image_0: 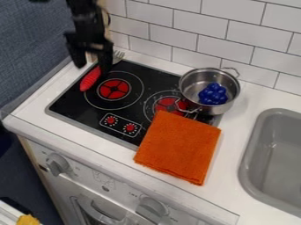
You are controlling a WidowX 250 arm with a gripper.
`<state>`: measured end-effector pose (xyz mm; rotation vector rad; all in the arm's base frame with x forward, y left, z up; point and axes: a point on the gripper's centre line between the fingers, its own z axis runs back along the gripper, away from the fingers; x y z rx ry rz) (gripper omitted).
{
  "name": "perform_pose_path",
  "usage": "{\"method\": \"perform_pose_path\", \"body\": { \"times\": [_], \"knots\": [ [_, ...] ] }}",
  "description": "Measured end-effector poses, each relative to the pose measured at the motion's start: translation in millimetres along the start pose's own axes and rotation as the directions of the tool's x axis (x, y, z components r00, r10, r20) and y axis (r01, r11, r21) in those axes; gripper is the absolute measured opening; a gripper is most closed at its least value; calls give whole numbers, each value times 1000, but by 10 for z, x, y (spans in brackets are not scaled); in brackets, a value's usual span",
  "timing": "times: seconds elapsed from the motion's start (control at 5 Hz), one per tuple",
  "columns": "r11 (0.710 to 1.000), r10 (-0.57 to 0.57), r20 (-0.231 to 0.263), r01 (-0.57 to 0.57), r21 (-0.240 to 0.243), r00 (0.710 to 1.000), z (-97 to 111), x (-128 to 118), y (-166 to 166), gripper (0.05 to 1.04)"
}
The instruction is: Moved the red fork to the left side of the burner
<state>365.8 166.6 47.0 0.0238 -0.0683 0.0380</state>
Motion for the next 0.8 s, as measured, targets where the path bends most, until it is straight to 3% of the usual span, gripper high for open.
{"method": "perform_pose_path", "body": {
  "times": [0.2,0.4,0.8],
  "knots": [
    [999,-23,13,24,-43,1000,184,72,-146,1000],
    [996,-77,23,78,-44,997,272,140,-377,1000],
    [992,-114,-6,113,-46,993,230,87,-820,1000]
  ]
}}
